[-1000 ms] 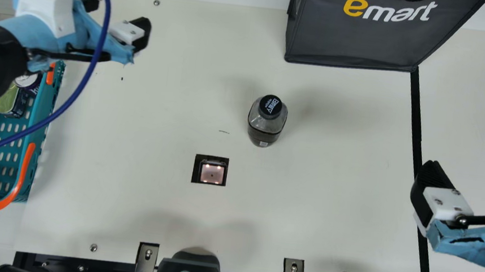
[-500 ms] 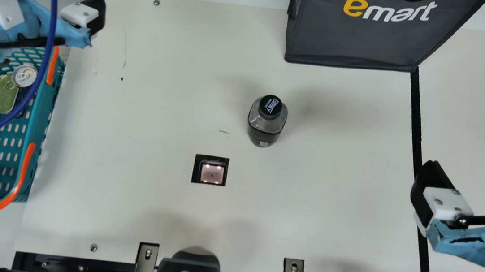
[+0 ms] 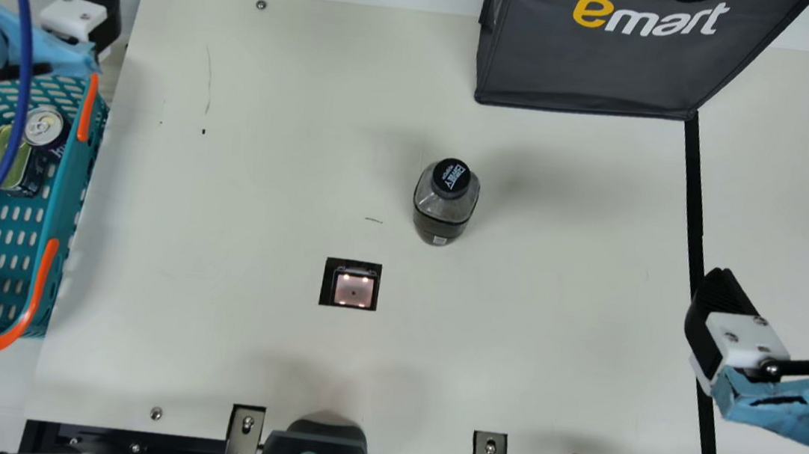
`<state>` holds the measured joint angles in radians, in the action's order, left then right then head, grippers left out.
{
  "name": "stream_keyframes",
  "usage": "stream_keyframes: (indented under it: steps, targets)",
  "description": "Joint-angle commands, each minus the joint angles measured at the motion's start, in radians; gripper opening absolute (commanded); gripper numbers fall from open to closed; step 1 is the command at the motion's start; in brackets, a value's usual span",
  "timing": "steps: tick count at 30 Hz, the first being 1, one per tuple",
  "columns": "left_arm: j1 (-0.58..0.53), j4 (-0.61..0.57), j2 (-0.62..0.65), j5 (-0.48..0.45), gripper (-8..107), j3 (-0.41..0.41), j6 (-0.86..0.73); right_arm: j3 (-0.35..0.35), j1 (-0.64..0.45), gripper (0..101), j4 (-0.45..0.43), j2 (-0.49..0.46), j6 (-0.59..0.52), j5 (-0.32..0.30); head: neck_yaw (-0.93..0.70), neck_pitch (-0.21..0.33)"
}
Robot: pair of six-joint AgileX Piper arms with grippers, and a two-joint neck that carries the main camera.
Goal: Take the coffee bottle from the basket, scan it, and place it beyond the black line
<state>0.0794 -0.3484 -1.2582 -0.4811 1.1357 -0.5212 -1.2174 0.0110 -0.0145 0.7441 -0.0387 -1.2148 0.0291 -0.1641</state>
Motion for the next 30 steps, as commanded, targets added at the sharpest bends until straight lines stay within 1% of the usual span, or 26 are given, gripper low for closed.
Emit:
stream_keyframes:
  steps: [1,13,21,30]
  targets:
    - [0.009,-0.010,0.010,0.003,90,-0.009,-0.013,0.000,0.000,91,0.000,0.000,0.000,0.000,-0.002,0.026]
    - [0.056,-0.048,0.085,0.041,90,-0.071,-0.032,0.000,0.000,91,0.000,0.000,0.000,0.001,-0.002,0.026]
    - [0.063,-0.034,0.137,0.045,90,-0.114,-0.009,0.000,0.000,91,0.000,0.000,0.000,0.001,-0.002,0.026]
    - [0.063,0.007,0.194,0.036,90,-0.157,0.049,0.000,0.000,91,0.000,0.000,0.000,0.001,-0.002,0.026]
